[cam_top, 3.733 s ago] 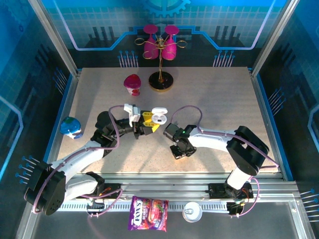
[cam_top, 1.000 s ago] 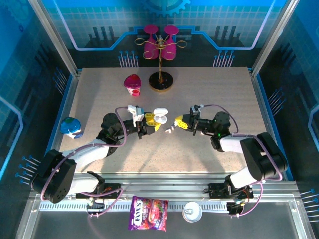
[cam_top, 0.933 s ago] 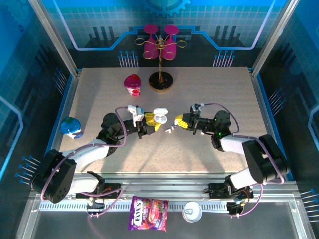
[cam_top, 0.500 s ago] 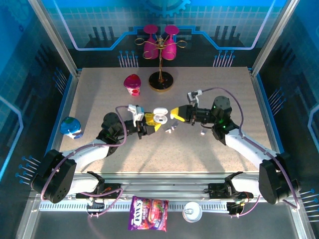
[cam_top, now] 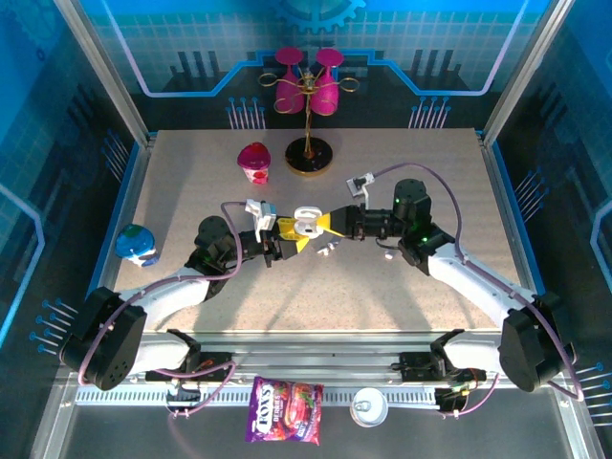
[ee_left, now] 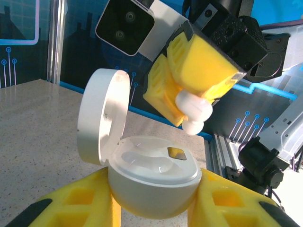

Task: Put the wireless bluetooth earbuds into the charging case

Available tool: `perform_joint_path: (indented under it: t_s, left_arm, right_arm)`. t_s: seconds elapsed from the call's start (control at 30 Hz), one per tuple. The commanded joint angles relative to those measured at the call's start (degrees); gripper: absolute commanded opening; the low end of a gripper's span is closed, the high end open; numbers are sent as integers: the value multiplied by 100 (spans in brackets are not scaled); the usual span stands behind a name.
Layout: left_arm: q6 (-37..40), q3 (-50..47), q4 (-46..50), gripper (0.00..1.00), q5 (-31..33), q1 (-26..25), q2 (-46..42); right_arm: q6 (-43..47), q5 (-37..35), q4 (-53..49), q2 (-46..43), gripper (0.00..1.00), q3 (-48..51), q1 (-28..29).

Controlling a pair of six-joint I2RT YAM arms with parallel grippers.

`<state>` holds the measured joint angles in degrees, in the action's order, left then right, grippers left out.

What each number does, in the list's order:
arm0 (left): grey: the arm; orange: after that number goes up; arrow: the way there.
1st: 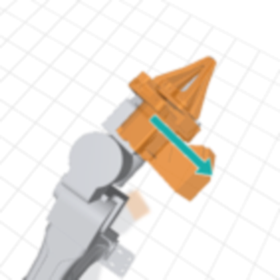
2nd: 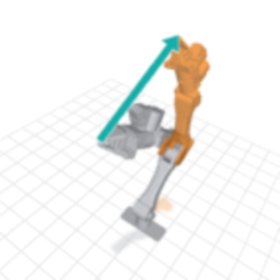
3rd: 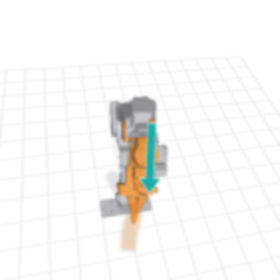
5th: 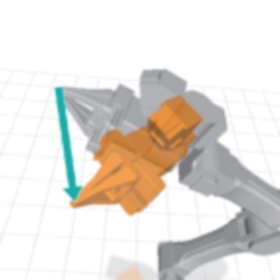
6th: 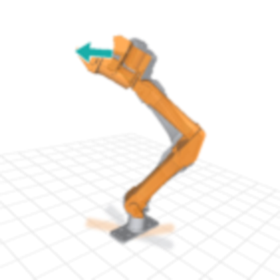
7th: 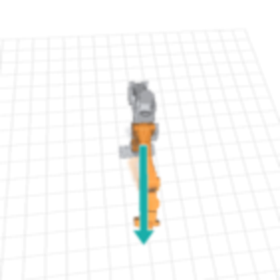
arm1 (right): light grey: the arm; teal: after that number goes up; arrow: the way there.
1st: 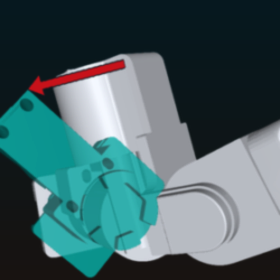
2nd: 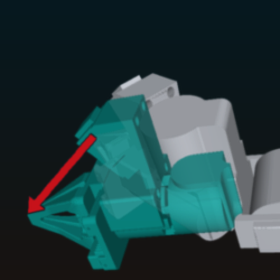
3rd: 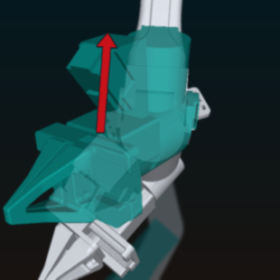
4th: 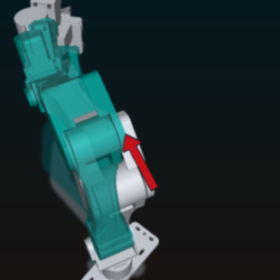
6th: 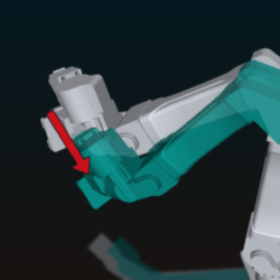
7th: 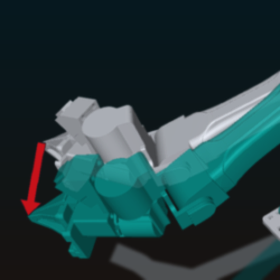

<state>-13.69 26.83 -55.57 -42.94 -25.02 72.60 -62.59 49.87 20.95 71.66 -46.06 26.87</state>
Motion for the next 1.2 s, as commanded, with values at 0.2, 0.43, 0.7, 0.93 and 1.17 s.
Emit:
perform_joint_path:
  t_s: [0.2,0.43,0.7,0.93,1.17]
  left_arm:
    - [-233,164,-286,29,-289,23,-30]
    - [-249,199,-350,28,-386,22,23]
    - [-312,218,-521,28,-470,15,97]
    - [-351,244,-548,28,-480,17,97]
    - [-362,253,-535,28,-479,14,97]
  right_arm:
    - [568,-221,-142,102,9,-250,204]
    - [694,-448,-60,56,9,-147,196]
    - [937,-612,-317,17,10,-187,200]
    - [1263,-768,-871,-43,16,-305,248]
    - [1515,-940,-1338,-123,23,-403,326]
